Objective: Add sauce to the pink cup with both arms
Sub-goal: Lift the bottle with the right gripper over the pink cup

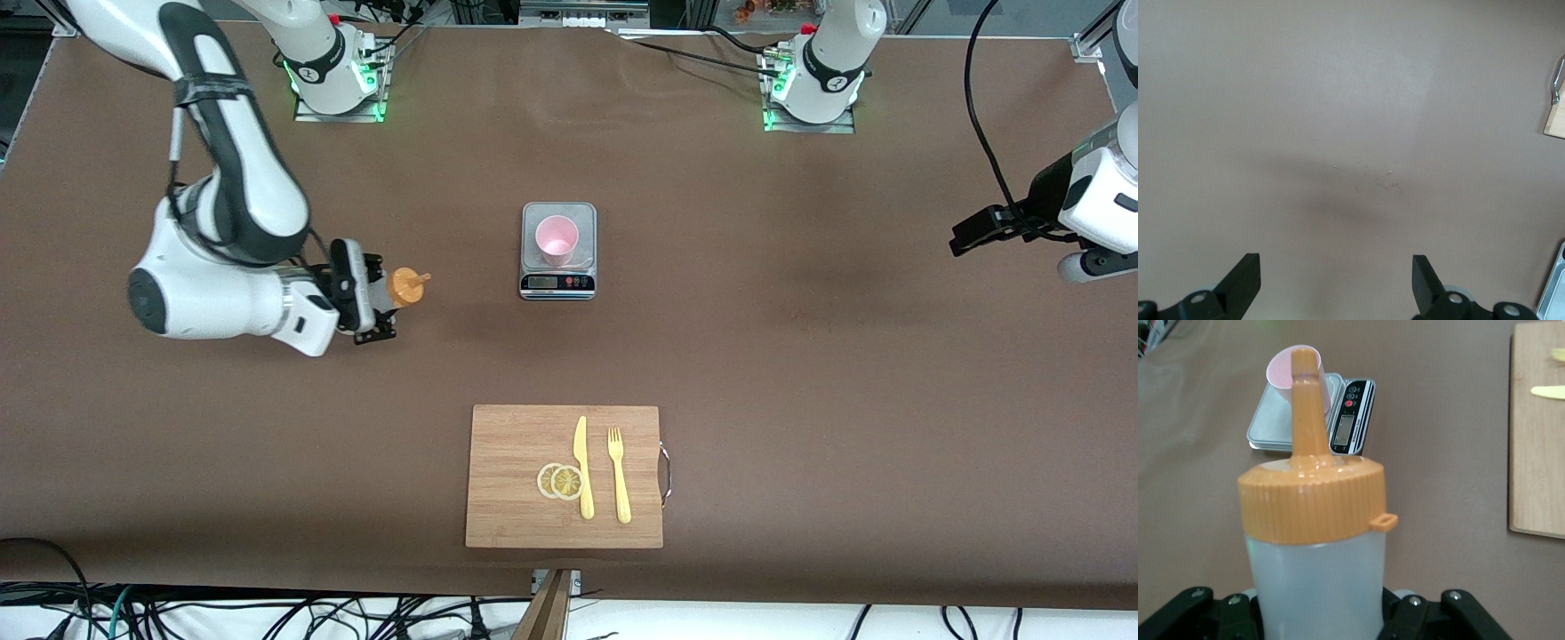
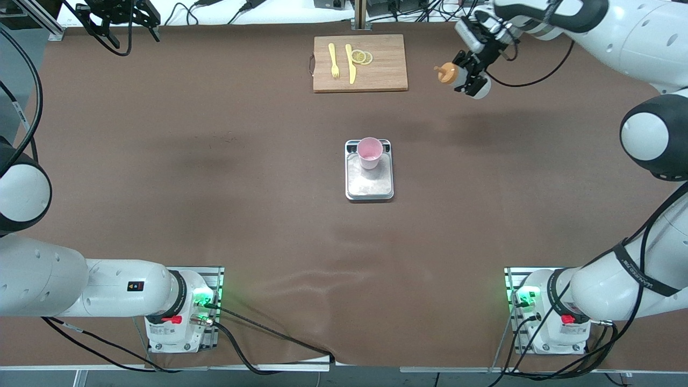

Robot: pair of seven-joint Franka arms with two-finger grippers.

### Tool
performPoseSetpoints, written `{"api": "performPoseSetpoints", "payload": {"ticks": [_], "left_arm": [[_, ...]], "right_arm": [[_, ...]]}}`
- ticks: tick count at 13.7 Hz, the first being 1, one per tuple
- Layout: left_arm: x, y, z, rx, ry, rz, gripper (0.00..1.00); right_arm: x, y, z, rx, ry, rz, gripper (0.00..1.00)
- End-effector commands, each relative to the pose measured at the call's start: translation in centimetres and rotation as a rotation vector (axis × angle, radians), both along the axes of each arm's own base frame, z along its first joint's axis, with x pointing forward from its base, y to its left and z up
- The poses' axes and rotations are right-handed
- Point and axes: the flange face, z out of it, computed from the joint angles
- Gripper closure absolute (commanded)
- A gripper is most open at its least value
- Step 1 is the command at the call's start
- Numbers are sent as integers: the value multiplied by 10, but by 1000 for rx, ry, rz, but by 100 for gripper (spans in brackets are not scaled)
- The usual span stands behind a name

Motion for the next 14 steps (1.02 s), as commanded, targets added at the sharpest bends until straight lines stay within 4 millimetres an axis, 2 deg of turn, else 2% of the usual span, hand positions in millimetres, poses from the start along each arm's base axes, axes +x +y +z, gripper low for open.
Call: {"api": "performPoseSetpoints", "payload": {"ticks": [1,3,8,13,14], "left_arm": [[-1,3,3,5,9,-15,0],[-1,3,2,6,11,-12,0],[-1,3,1,3,12,-17,0],[-4,8,2,3,23,-11,0],[-5,18,1,3,29,7,0]], "right_arm": [[-21,44,13,-126,-22,-9,100],[-35,79,16,-206,-44,-11,100],[-69,146,20,-380,-100,-16,100],[-94,189,24,-504,-180,-12,100],[-99,197,25,-532,-199,-19,100]]}}
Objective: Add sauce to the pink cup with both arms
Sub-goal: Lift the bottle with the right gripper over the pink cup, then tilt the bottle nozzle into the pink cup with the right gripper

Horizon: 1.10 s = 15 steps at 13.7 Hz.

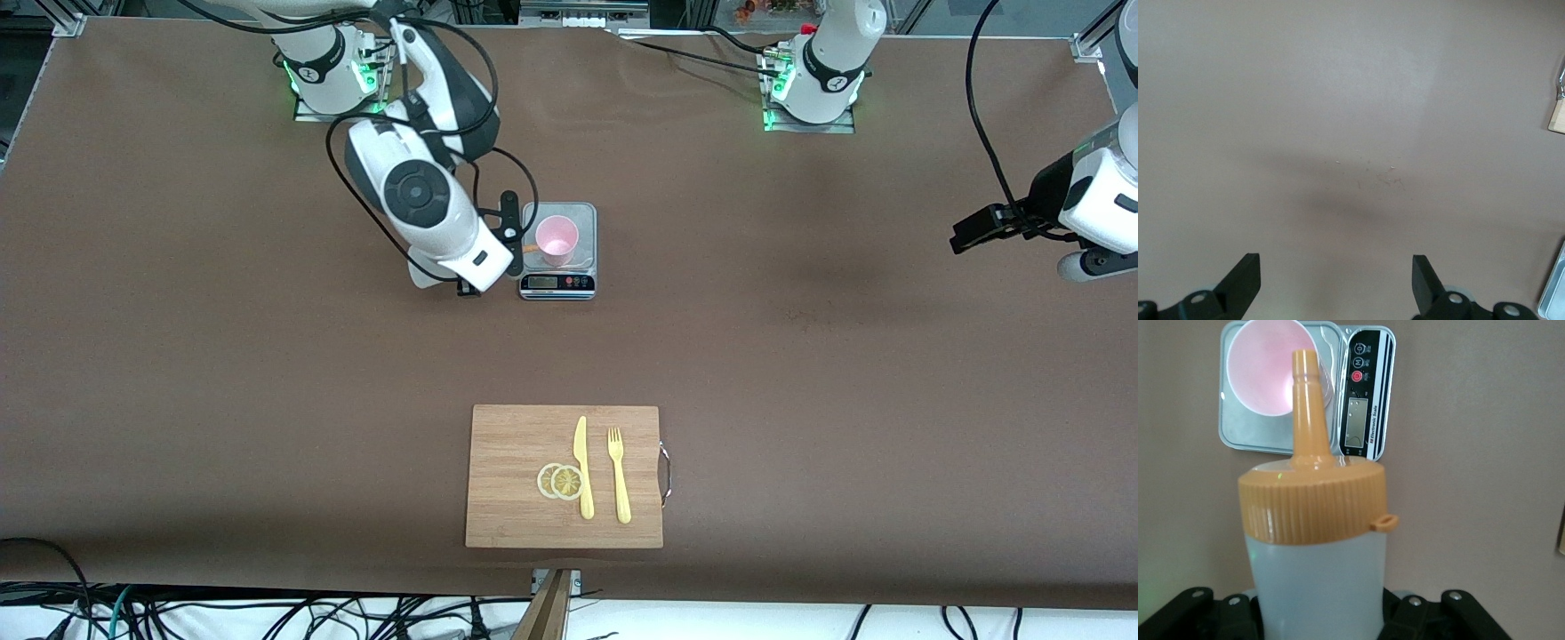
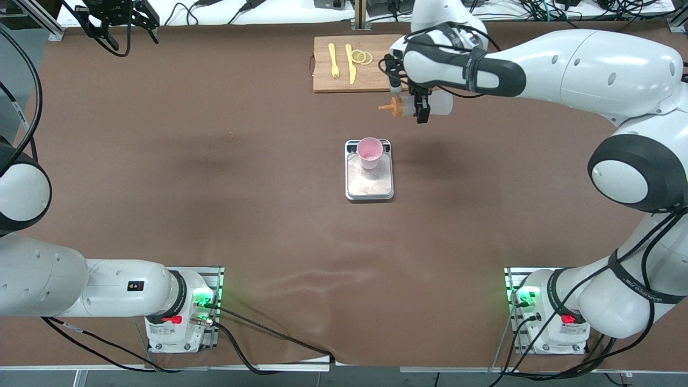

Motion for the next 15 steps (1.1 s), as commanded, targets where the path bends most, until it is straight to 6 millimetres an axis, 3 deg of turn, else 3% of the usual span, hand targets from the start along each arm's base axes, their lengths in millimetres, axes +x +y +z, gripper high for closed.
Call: {"api": "performPoseSetpoints", "payload": {"ticks": [1,5,15], "left_arm": [[-5,18,2,2,21,8,0],[-5,14,2,-14,22,7,0],[-9,13,-7,-51,60,15,0]], "right_arm": [[-14,21,15,-69,-69,-4,100],[-23,31,12,-114,-100,31,100],[-46,43,-20,-297,-105,117,100]]}}
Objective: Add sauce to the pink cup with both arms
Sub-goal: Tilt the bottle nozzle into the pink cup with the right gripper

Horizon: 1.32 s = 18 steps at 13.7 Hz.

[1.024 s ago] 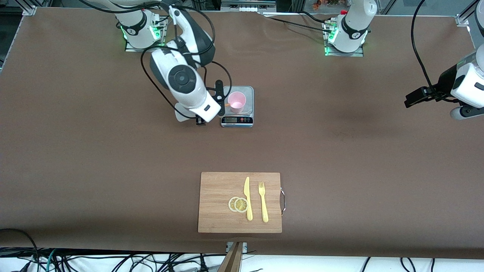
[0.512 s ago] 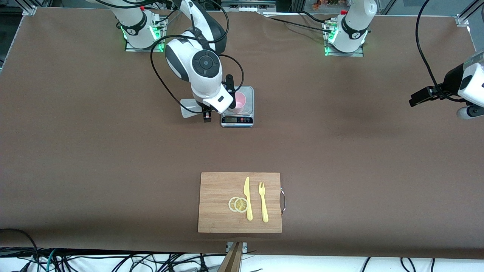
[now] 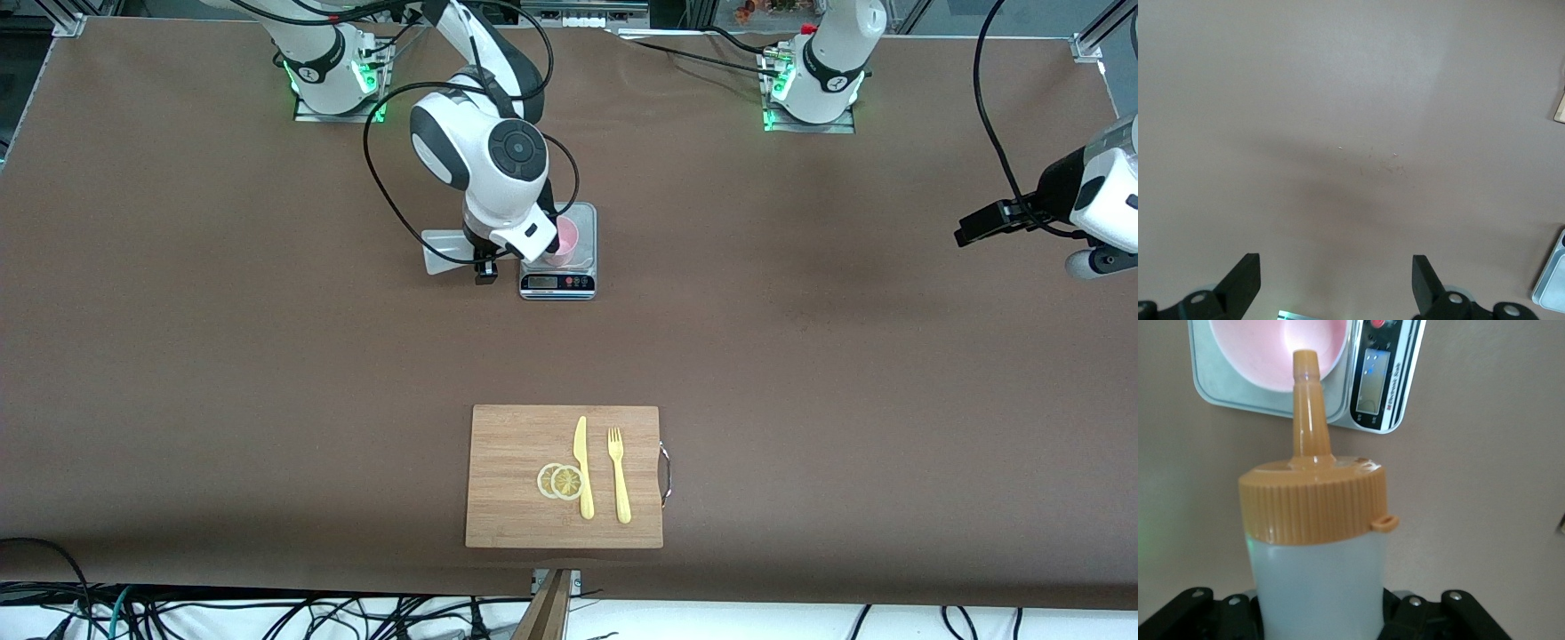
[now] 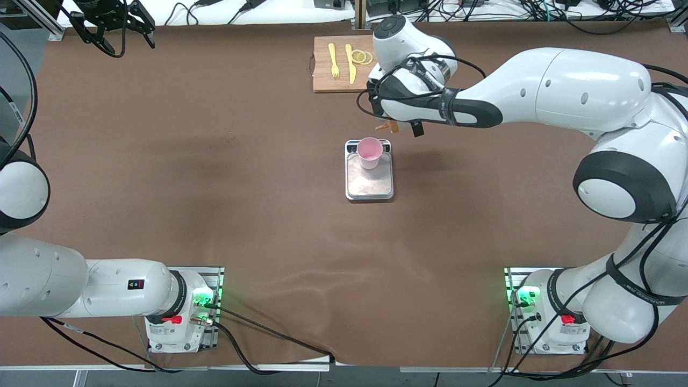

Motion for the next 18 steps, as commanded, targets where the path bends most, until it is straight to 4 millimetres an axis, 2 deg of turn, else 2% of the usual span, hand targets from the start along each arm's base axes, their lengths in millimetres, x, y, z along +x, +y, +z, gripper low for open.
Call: {"api": "performPoseSetpoints", "payload": {"ticks": [1,10,15,18], "left_arm": [[-4,1,-1,-26,13,-10,0],[-5,-3,0,-28,10,-16,0],[-3,-3,-1,-27,5,-17,0],[-3,-2,-1,-28,7,-16,0]], "right_arm": [[-4,2,4,-43,-11,11,100],[-16,15,-4,-70,-11,52,100],[-17,16,-5,-78,-7,52,100],[-18,24,-5,-88,-5,61,100]]}}
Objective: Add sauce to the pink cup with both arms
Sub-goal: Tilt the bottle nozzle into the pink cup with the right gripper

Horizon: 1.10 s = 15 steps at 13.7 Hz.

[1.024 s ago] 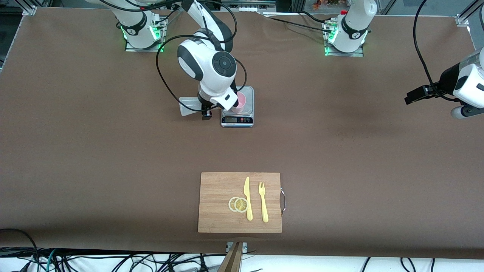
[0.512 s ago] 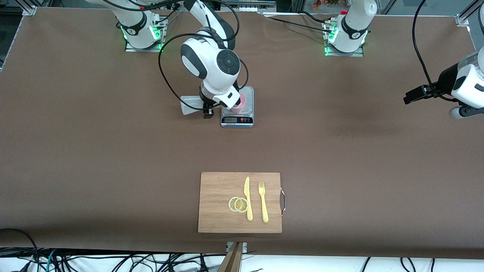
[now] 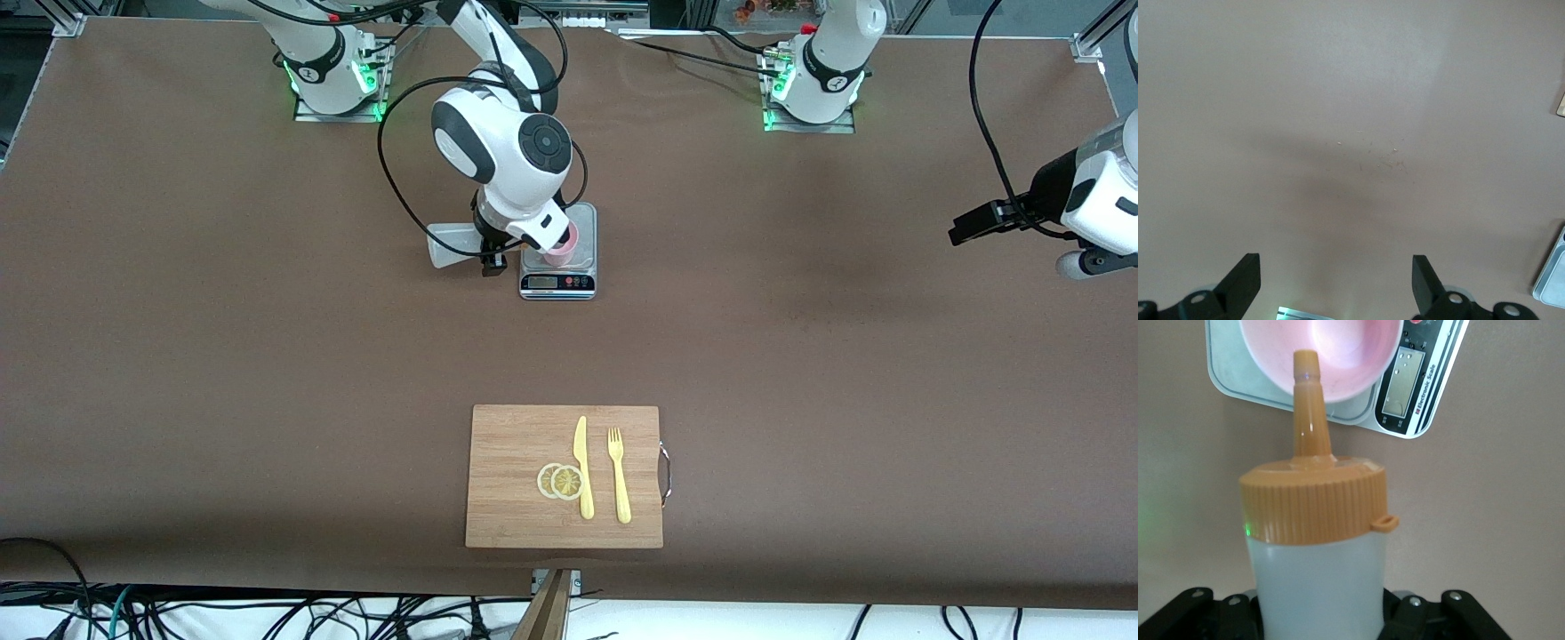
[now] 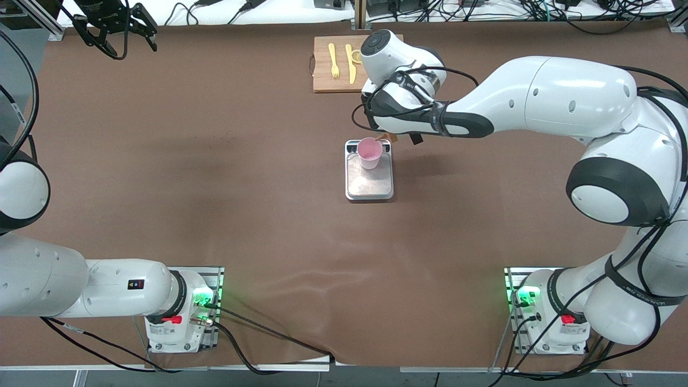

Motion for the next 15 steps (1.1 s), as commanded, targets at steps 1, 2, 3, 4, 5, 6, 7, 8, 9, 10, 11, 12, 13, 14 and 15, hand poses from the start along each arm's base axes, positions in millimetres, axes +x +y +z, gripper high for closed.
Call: {"api": "performPoseSetpoints", "payload": {"ticks": [1,2,3,4,5,6,7,8,9,10,11,12,13,14,15], "left_arm": [[-2,1,2,-26,-2,-10,0],[-2,0,2,-26,-2,-12,0],[-2,0,2,-26,-2,-12,0],[-2,0,2,-26,-2,-13,0],[-2,0,2,-26,-2,-14,0],[-2,0,2,-26,-2,-14,0],[-2,0,3,-26,-4,-14,0],[-3,0,4,-26,-2,-14,0],[-3,0,4,-26,-2,-14,0],[-3,0,5,-26,-4,-14,0],[-3,0,5,-24,-5,-14,0],[-2,0,4,-24,-4,-14,0],[-3,0,5,-23,-4,-14,0],[-4,0,5,-23,-2,-14,0],[-4,0,6,-23,-4,-14,0]], "right_arm": [[2,10,9,-25,-14,3,100],[3,13,8,-25,-14,3,100],[2,16,7,-26,-16,7,100],[3,16,3,-33,-12,7,100],[3,15,3,-35,-12,5,100],[3,15,4,-35,-12,5,100],[2,15,2,-39,-9,7,100],[3,14,0,-47,-7,6,100],[3,14,1,-49,-6,4,100],[4,14,2,-52,-6,0,100],[3,14,0,-64,0,1,100],[3,14,-1,-71,-1,0,100],[2,14,0,-71,-1,0,100],[3,13,0,-70,-2,-1,100],[2,14,0,-69,-1,0,100]]}}
